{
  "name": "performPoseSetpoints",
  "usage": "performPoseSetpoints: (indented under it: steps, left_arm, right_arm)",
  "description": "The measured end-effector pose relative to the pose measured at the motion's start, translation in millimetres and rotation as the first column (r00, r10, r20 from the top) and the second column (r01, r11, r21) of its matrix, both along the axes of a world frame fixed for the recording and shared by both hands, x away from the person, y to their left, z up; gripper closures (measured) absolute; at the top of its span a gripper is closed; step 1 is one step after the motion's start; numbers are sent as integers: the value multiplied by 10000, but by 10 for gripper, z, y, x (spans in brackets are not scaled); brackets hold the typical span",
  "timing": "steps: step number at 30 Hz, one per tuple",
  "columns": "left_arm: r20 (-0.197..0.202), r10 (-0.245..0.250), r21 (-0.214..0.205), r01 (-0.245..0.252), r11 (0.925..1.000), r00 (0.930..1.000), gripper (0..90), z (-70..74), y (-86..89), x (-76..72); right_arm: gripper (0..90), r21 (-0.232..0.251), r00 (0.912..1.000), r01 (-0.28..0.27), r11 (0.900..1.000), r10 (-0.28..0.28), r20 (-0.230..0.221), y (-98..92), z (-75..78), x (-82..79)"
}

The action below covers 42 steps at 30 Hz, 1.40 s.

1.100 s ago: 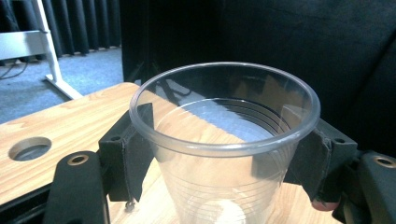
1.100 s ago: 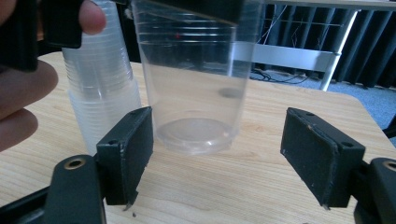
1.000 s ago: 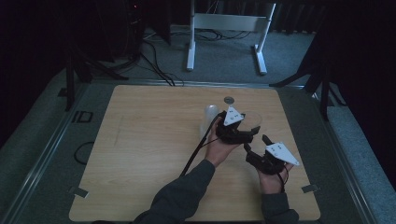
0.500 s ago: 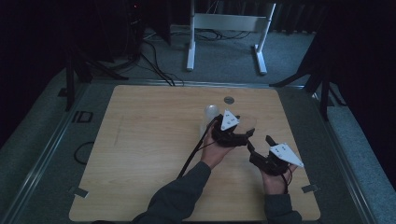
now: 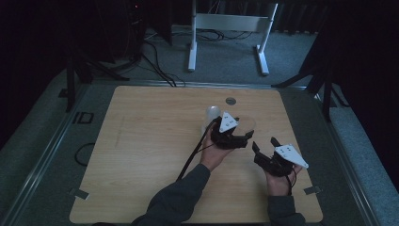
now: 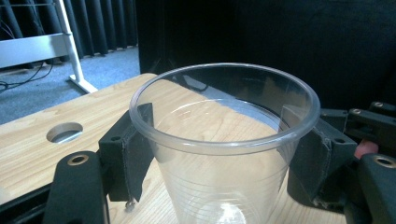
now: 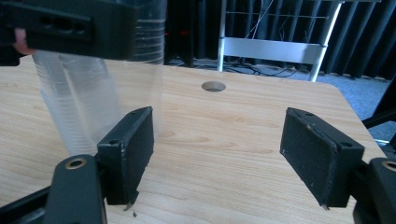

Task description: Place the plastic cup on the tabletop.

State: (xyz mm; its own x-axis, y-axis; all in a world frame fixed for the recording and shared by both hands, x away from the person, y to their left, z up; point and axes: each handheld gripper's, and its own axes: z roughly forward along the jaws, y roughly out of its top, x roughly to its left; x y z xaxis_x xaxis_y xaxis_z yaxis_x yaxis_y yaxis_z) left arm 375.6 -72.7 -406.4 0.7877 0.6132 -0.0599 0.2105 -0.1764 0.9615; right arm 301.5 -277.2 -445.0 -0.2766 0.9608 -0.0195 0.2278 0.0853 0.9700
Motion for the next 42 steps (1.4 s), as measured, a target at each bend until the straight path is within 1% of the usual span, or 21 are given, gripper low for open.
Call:
performPoseSetpoints:
  steps: [3,10,13,15,21,27,28,30,31,32,35,36,42]
  left_arm:
    - [-22,44,5,-44,10000,10000,283,-18,10,-5]
    - [-96,23,-50,-23,10000,10000,283,-112,21,-28]
    - [-133,63,-26,-63,10000,9999,283,-167,38,-37]
    - [-152,70,-16,-70,10000,9999,283,-186,43,-42]
    - [46,242,248,-243,9994,9997,283,-311,37,-75]
    - [21,411,368,-412,9985,9992,283,-470,36,-98]
    - [21,411,368,-412,9985,9992,283,-470,36,-98]
    - [27,453,598,-454,9972,9990,282,-569,14,-93]
    - [27,453,598,-454,9972,9990,282,-569,14,-93]
    - [61,509,765,-512,9957,9987,281,-621,-2,-94]
    - [61,509,765,-512,9957,9987,282,-621,-2,-94]
    - [71,556,813,-560,9951,9984,282,-680,-19,-87]
    - [-79,612,572,-607,9965,9981,275,-740,-26,-84]
  right_arm:
    - [258,-22,10000,69,10000,-69,29,-10,2,-1]
    - [258,-24,9997,250,9997,-250,33,-33,-1,0]
    - [258,-1,9989,461,9989,-461,58,-66,7,-7]
    - [258,4,9988,488,9988,-488,66,-71,7,-8]
    - [258,137,9970,756,9970,-758,142,-102,17,-17]
    - [258,216,9956,904,9957,-909,240,-128,28,-27]
    - [258,216,9956,904,9957,-909,240,-128,28,-27]
    - [258,241,9956,898,9957,-904,253,-123,34,-33]
    - [258,241,9956,898,9957,-904,253,-123,34,-33]
    - [258,246,9956,886,9958,-892,270,-121,35,-33]
    - [257,238,9957,883,9958,-889,262,-122,35,-31]
    - [257,238,9957,883,9958,-889,262,-122,35,-31]
    - [258,258,9957,866,9959,-874,315,-128,39,-36]
